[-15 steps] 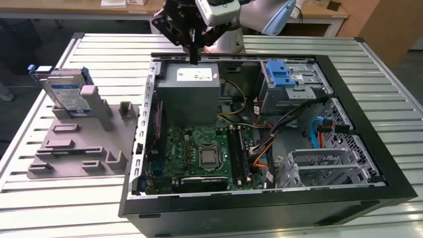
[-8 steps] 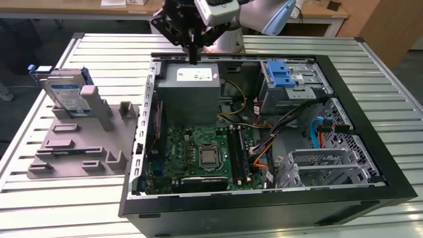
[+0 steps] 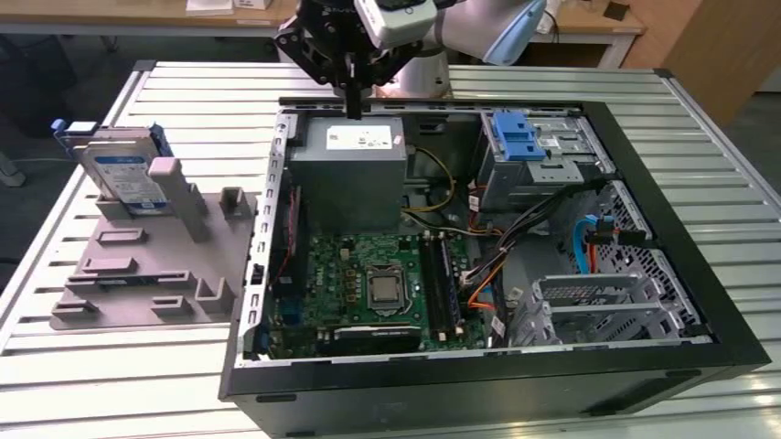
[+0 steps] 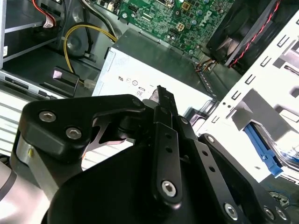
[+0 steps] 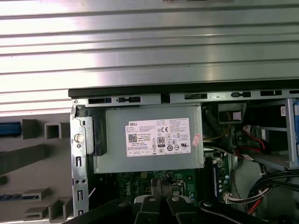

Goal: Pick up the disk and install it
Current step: 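Reach for the disk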

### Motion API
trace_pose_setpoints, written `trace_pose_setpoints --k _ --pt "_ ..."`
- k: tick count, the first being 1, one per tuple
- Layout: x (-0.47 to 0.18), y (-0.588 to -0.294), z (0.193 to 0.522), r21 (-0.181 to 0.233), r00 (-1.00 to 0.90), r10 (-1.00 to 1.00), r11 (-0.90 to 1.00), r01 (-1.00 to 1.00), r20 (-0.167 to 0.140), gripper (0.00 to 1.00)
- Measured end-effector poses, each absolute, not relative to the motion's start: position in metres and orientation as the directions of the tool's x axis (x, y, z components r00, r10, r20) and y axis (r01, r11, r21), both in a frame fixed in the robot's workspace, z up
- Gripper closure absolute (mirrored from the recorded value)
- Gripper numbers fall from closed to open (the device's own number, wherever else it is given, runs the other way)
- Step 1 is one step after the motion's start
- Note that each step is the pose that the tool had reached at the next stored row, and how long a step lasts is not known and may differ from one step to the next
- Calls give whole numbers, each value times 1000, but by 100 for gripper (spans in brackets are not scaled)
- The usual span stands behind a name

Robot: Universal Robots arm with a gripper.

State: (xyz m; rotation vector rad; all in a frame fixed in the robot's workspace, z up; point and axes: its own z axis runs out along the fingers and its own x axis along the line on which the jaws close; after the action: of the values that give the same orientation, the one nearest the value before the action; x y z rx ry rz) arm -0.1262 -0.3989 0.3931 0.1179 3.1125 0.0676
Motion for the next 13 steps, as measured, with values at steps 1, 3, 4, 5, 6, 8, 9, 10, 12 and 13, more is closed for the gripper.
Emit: trace_pose_setpoints --k 1,3,4,5,6,8,9,10,12,13 --pt "-126 -399 393 44 -997 76 996 75 -24 89" --pt "-126 -399 393 44 -997 76 996 75 -24 89" --pt "-126 -399 393 44 -997 76 996 75 -24 89" --pt "-126 -399 393 44 -997 76 996 75 -24 89" --pt "-127 -399 393 44 -997 76 996 75 -25 89" --pt "-128 -399 393 44 -997 76 996 75 -24 89" --pt "-128 -399 393 44 -997 76 996 75 -24 89" --pt "-129 -399 393 44 -997 76 996 75 -24 89" --pt "-130 -399 393 44 -997 76 996 75 -24 89" --pt "-131 -399 393 44 -997 76 996 75 -24 89"
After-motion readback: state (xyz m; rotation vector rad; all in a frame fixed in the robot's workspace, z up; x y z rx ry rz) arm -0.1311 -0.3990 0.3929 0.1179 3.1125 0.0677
